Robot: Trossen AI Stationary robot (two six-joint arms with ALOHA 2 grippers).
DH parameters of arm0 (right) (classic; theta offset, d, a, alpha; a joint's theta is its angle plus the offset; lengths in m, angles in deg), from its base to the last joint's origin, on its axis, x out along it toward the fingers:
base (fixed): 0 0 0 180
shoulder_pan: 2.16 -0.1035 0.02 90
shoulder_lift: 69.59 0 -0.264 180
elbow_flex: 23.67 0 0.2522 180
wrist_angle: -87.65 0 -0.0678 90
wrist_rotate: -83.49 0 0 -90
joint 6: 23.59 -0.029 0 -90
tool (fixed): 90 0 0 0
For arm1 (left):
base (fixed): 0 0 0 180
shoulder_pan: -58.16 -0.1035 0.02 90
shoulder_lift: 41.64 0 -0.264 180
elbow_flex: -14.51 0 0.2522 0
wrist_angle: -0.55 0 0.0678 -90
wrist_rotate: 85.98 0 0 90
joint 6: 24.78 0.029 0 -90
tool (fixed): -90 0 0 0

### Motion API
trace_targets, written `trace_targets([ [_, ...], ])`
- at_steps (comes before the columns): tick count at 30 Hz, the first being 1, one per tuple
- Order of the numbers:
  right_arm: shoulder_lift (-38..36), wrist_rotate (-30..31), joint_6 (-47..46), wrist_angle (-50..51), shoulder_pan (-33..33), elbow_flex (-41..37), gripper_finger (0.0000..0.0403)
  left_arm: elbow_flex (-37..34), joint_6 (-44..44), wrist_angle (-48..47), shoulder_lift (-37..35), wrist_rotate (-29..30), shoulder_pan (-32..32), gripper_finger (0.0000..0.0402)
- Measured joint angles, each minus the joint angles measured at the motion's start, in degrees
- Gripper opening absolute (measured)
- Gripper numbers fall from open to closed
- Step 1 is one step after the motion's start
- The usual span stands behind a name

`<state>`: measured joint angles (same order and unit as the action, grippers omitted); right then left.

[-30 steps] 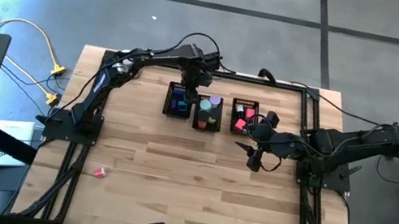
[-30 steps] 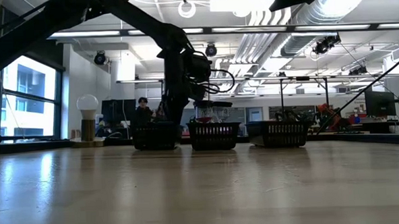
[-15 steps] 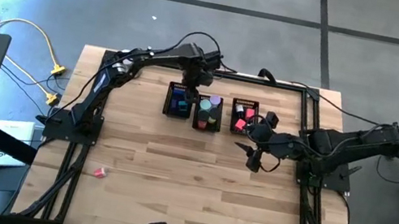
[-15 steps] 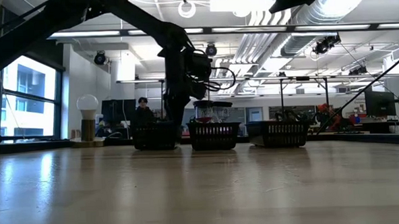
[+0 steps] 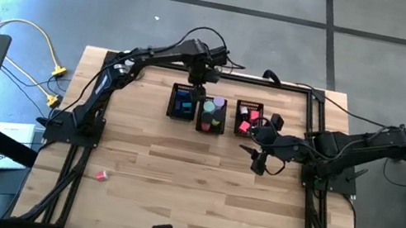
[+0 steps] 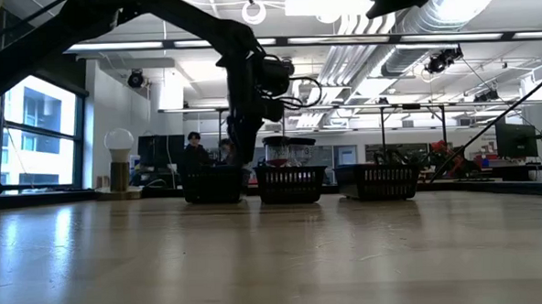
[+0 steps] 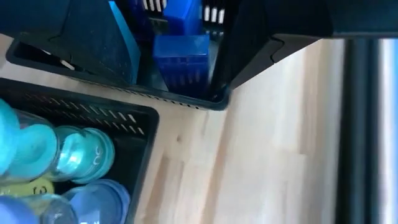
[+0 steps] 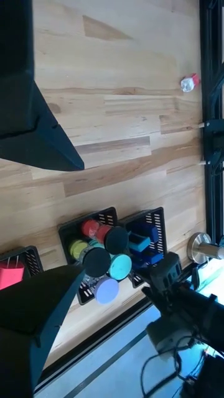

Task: Pick & Place Office items
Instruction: Put the pink charger adapter into the right black bin

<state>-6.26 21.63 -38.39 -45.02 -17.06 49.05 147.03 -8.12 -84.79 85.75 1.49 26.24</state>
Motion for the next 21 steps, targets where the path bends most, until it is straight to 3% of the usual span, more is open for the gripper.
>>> trace_targets([
  [10, 0.00, 0.00, -0.22, 0.78, 0.00, 0.00, 0.0248, 2.01, 0.55, -6.45, -3.55, 14.82, 3.71, 0.0253],
  [15, 0.00, 0.01, -0.38, 2.04, 0.00, 0.00, 0.0248, 2.01, -4.88, -12.12, -7.28, 14.45, 6.69, 0.0253],
  [19, 0.00, 0.00, -0.41, 3.16, 0.02, 0.00, 0.0248, 2.00, -13.86, -19.16, -10.28, 13.67, 9.29, 0.0253],
  [21, 0.00, -0.18, -0.42, 3.92, 0.00, 0.00, 0.0248, 1.84, -18.68, -18.03, -12.12, 11.60, 10.39, 0.0253],
])
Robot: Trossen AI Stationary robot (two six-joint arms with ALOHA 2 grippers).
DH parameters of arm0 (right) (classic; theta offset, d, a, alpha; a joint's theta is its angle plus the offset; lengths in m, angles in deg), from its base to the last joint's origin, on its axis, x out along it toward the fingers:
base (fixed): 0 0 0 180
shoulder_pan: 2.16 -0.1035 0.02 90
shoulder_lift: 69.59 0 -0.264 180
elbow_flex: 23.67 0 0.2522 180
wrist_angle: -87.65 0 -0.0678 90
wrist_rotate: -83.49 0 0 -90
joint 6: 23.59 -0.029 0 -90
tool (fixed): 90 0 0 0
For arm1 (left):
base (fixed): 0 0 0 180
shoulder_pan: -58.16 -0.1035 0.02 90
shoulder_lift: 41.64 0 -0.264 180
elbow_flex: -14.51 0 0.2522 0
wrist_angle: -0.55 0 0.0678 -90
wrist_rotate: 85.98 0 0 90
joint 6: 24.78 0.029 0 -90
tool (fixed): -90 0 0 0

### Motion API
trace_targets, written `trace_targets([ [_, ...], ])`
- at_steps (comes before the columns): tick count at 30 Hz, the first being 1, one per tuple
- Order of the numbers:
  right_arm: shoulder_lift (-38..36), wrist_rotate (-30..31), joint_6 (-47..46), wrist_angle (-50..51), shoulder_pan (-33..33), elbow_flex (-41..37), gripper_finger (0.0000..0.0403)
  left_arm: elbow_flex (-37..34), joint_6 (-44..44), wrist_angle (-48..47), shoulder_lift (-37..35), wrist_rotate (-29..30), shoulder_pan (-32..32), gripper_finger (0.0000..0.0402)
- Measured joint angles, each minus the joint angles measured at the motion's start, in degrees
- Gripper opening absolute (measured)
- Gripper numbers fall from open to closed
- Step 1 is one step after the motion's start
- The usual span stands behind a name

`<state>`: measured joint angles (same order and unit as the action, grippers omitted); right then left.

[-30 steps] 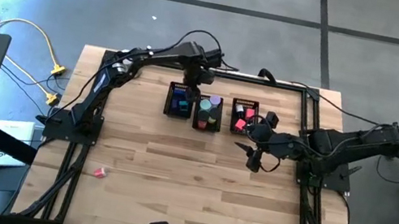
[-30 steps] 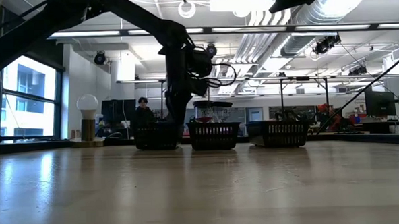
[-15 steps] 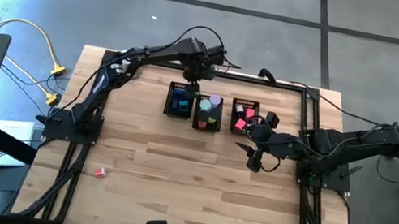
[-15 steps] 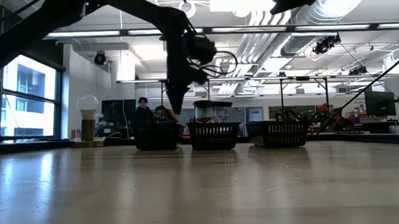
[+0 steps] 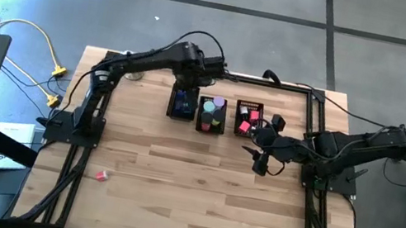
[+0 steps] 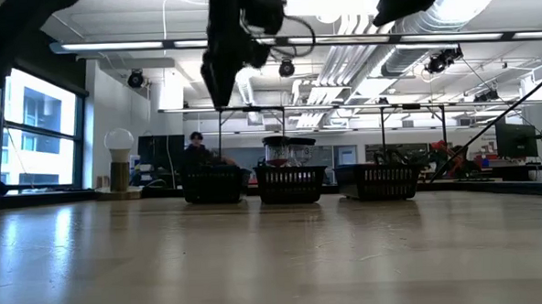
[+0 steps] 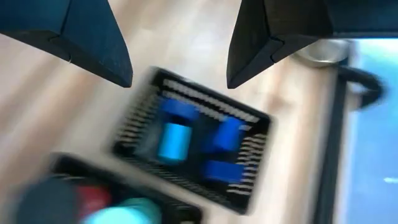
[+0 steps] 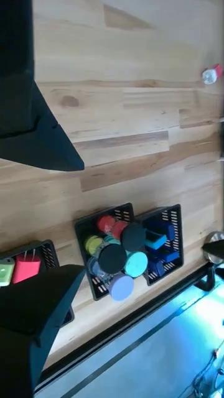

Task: Pick & Place Office items
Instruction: Put the pink charger adapter into the right black bin

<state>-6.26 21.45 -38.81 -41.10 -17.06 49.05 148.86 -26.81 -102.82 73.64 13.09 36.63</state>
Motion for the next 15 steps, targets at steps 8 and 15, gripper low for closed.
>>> trace_targets([
  [8, 0.00, -3.17, -1.85, 5.20, 0.00, 0.00, 0.0248, -0.07, -8.65, -0.37, -5.59, -13.90, 5.26, 0.0253],
  [15, 0.00, -4.54, -1.45, 7.80, -1.64, 0.00, 0.0248, -1.16, -19.11, -0.37, -8.58, -15.69, 14.65, 0.0253],
])
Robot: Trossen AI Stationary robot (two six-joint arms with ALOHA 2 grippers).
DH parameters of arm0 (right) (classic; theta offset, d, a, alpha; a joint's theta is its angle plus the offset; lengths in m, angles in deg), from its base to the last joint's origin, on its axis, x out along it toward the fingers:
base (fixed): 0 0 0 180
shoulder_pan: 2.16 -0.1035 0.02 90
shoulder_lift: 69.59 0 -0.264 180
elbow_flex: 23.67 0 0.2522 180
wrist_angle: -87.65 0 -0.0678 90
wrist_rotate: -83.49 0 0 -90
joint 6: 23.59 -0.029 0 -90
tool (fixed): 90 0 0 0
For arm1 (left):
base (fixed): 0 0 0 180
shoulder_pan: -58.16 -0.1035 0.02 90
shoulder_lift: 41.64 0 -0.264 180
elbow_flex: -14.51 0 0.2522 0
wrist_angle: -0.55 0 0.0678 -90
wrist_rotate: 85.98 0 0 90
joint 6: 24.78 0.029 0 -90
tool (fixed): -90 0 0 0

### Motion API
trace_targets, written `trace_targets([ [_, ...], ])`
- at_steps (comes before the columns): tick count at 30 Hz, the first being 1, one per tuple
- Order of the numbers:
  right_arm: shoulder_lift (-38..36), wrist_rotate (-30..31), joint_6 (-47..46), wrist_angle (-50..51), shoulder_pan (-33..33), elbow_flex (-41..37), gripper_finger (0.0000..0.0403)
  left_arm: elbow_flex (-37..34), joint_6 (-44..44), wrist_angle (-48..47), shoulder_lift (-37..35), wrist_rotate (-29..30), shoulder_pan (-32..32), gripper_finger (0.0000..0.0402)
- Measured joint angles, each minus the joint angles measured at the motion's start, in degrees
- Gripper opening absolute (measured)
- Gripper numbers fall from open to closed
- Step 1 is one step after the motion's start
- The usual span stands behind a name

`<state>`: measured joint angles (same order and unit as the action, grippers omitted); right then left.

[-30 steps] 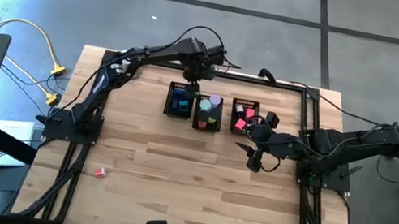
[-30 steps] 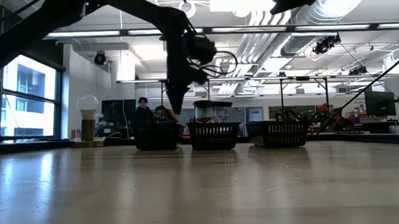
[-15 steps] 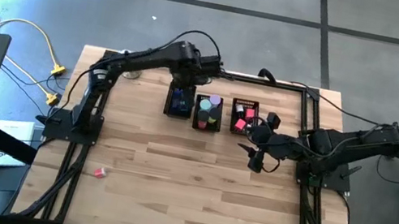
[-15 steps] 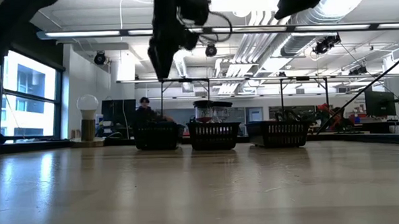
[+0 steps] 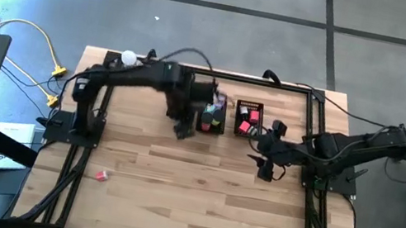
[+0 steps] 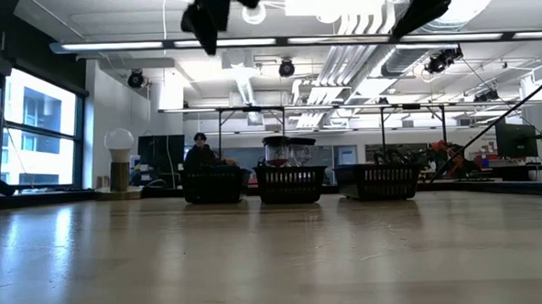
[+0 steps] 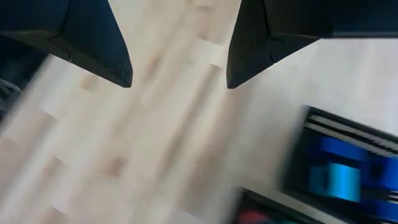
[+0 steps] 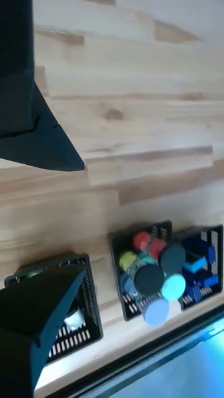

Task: Pick & Place Office items
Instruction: Put the pink charger adapter into the right black bin

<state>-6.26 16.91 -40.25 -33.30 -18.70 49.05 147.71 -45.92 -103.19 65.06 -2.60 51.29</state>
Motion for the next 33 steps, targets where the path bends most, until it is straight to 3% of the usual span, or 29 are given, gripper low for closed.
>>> trace_targets([
  [5, -0.04, 0.01, 1.71, -1.75, -2.01, -1.58, 0.0248, -0.44, -0.94, -0.10, -1.56, -0.44, 8.22, 0.0253],
  [11, 0.00, -1.39, 1.73, -5.19, -2.63, -3.93, 0.0248, -1.90, -2.63, 0.04, -1.58, 7.12, 19.44, 0.0253],
  [20, 0.00, -12.75, 1.48, -14.73, -2.60, -4.72, 0.0248, -12.77, -14.97, 0.01, -1.55, 8.82, 31.16, 0.0253],
  [25, 0.00, -13.84, 1.47, -18.02, -2.60, -4.72, 0.0248, -19.72, -20.82, 0.30, -1.53, 9.38, 37.75, 0.0253],
  [33, 0.00, -16.92, -3.39, -19.05, -2.60, -4.72, 0.0248, -25.62, -23.53, 2.09, -1.51, 17.40, 47.66, 0.0253],
])
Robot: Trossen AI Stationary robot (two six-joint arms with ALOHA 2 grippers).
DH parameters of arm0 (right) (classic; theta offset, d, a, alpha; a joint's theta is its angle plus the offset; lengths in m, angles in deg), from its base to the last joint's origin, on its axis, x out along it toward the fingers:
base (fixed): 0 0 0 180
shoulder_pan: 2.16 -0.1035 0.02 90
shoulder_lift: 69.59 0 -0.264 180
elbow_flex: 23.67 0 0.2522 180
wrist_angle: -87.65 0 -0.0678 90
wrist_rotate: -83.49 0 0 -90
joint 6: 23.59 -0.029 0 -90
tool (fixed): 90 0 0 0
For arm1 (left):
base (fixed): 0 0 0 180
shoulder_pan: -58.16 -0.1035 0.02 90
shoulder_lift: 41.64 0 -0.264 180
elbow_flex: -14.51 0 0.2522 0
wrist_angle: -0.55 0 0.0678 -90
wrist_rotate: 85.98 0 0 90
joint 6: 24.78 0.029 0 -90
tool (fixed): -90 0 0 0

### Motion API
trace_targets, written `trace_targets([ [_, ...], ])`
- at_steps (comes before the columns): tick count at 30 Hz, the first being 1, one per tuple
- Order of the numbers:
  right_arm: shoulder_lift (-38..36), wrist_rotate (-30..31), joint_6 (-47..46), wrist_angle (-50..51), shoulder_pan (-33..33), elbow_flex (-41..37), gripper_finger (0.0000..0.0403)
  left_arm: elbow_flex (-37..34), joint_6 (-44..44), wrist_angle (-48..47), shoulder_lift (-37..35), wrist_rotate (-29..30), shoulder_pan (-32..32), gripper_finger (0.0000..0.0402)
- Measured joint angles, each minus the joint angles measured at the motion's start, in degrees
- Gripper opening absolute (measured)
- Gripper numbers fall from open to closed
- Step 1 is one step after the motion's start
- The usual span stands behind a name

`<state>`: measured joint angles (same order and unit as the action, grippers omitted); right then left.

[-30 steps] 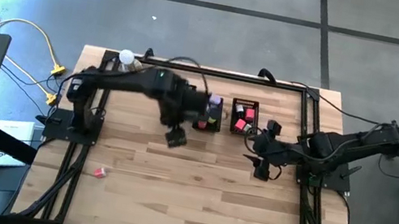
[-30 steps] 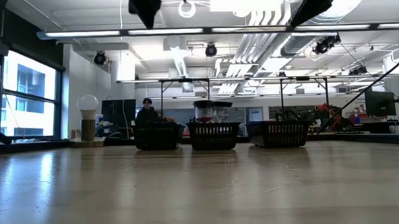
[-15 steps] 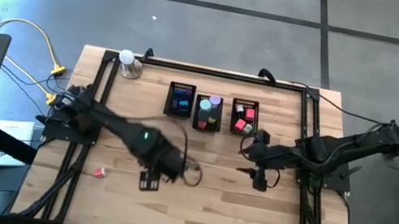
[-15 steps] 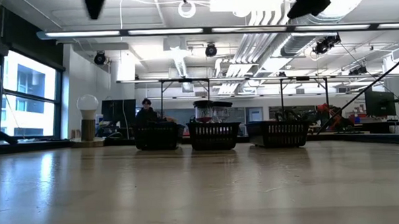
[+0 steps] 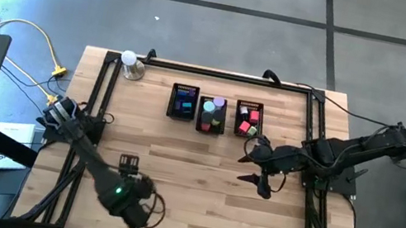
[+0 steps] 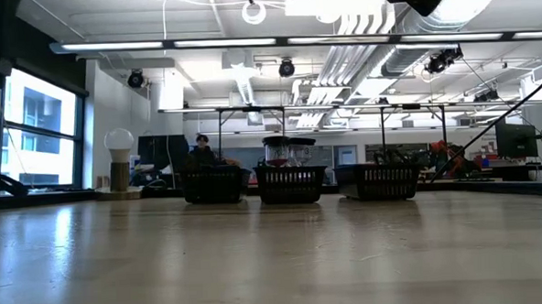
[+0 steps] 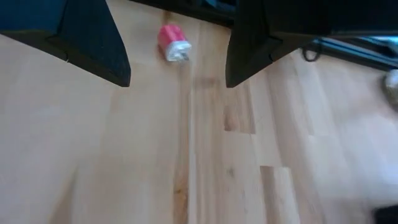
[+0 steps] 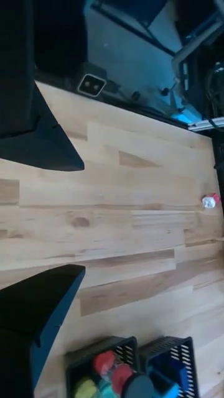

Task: Pick & Place Office items
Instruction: Put the pink charger adapter into the right black bin

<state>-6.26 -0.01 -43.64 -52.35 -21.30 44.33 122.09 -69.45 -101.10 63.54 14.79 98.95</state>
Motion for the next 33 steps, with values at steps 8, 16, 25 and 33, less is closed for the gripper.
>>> trace_targets([
  [8, 0.00, -0.07, -7.83, -3.29, 0.00, 0.00, 0.0248, -5.73, 0.23, -0.25, -1.53, 1.66, 4.44, 0.0253],
  [16, 0.00, -0.45, -11.78, -10.69, 0.00, 0.00, 0.0248, -17.21, -0.42, 8.01, -12.62, -0.55, 5.55, 0.0253],
  [25, 2.03, 1.49, -11.78, -15.54, -0.35, -0.02, 0.0248, -30.02, -10.22, 17.97, -22.37, -6.58, 9.69, 0.0253],
  [33, 9.40, 1.46, -11.86, -24.42, -0.37, 0.00, 0.0248, -35.44, -19.29, 18.86, -22.92, -6.55, 14.81, 0.0253],
])
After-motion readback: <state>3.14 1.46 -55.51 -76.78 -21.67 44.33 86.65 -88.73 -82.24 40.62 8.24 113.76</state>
